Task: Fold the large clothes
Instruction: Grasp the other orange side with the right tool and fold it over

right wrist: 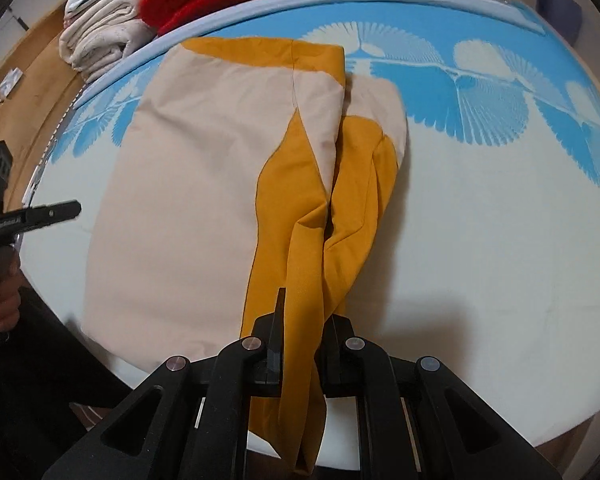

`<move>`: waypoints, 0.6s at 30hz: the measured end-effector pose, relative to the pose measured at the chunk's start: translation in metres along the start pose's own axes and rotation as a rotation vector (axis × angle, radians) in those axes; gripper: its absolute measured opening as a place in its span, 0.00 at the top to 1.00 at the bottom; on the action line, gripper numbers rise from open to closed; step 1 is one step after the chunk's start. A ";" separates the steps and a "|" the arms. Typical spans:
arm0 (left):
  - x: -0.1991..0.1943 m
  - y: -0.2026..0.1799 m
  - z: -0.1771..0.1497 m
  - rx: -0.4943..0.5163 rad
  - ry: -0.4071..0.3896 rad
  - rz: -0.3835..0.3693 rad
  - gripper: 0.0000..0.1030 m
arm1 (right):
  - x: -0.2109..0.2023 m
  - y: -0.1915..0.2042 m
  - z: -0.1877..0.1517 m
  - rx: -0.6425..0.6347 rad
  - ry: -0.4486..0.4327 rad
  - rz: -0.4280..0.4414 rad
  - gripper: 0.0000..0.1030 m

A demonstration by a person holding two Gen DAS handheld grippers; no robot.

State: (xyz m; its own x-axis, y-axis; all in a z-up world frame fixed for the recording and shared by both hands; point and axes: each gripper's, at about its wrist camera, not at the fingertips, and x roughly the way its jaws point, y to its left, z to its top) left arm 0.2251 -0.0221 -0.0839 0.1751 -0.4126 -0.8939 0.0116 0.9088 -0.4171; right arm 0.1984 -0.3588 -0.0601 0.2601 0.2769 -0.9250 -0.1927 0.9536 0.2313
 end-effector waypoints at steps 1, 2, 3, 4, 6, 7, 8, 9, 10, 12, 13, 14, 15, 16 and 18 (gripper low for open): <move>0.010 -0.004 -0.003 0.016 0.042 -0.004 0.43 | 0.007 -0.004 -0.001 0.017 0.031 0.019 0.88; 0.019 -0.007 -0.007 0.040 0.079 0.009 0.41 | 0.013 -0.006 -0.002 0.034 0.066 0.035 0.87; 0.024 -0.008 -0.009 0.056 0.102 0.025 0.38 | 0.021 -0.008 -0.002 0.054 0.099 0.051 0.85; 0.031 -0.011 -0.012 0.077 0.132 0.048 0.37 | 0.027 -0.012 -0.002 0.064 0.118 0.059 0.78; 0.043 -0.015 -0.020 0.123 0.186 0.084 0.37 | 0.043 -0.020 -0.005 0.078 0.175 0.051 0.62; 0.046 -0.017 -0.022 0.144 0.197 0.093 0.37 | 0.048 -0.022 -0.007 0.084 0.194 0.047 0.52; 0.048 -0.022 -0.027 0.187 0.212 0.103 0.37 | 0.051 -0.025 -0.009 0.089 0.198 0.046 0.49; 0.051 -0.027 -0.031 0.219 0.226 0.109 0.37 | 0.055 -0.028 -0.011 0.096 0.202 0.052 0.47; 0.054 -0.030 -0.035 0.246 0.242 0.114 0.37 | 0.058 -0.031 -0.011 0.107 0.214 0.068 0.47; 0.063 -0.037 -0.046 0.308 0.290 0.126 0.37 | 0.060 -0.034 -0.011 0.101 0.213 0.090 0.47; 0.065 -0.040 -0.049 0.327 0.302 0.126 0.36 | 0.062 -0.033 -0.010 0.096 0.211 0.102 0.47; 0.064 -0.043 -0.050 0.341 0.310 0.110 0.37 | 0.065 -0.035 -0.010 0.098 0.213 0.113 0.47; 0.061 -0.044 -0.050 0.332 0.308 0.086 0.37 | 0.070 -0.037 -0.011 0.108 0.221 0.133 0.47; 0.054 -0.041 -0.043 0.283 0.293 0.026 0.37 | 0.074 -0.040 -0.013 0.116 0.229 0.143 0.47; 0.038 -0.026 -0.027 0.168 0.223 -0.057 0.37 | 0.080 -0.043 -0.012 0.123 0.237 0.148 0.47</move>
State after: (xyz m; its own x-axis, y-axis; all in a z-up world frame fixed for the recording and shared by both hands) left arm 0.2049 -0.0628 -0.1117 -0.0513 -0.4496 -0.8918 0.1810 0.8740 -0.4510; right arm 0.2164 -0.3787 -0.1476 0.0067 0.3925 -0.9197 -0.0919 0.9161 0.3903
